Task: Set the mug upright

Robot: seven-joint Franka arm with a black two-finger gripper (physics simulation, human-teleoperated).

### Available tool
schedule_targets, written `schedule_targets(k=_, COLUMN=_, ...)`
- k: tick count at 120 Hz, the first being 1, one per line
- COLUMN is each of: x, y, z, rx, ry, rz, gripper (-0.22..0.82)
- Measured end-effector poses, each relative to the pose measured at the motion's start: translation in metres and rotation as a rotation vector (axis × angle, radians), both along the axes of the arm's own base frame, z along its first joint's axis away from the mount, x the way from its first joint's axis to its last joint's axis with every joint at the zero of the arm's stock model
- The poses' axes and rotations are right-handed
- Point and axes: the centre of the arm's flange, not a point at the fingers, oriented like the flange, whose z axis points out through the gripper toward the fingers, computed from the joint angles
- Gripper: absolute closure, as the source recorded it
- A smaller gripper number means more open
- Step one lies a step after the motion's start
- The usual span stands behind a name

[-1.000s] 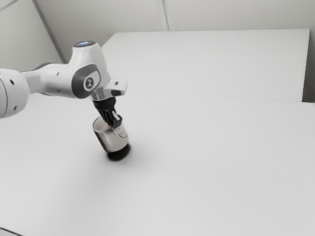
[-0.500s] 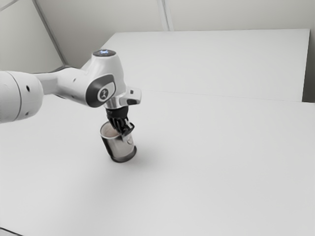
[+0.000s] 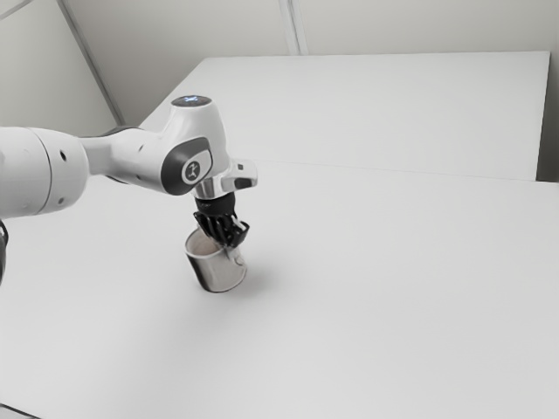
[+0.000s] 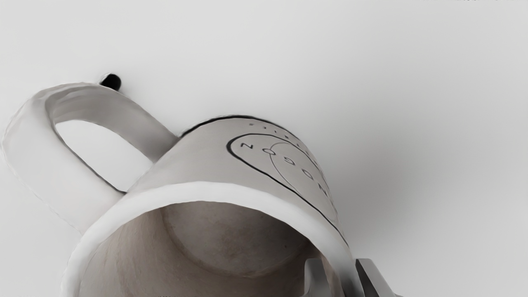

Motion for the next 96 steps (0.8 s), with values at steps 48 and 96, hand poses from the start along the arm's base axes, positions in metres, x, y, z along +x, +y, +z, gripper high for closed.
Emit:
schedule_targets(k=48, x=0.028, y=0.026, z=0.071, rx=-0.013, ry=-0.114, rz=0.111, gripper=0.14)
schedule_targets(k=96, x=0.061, y=0.076, z=0.227, rx=-0.031, ry=-0.204, rz=0.095, gripper=0.04)
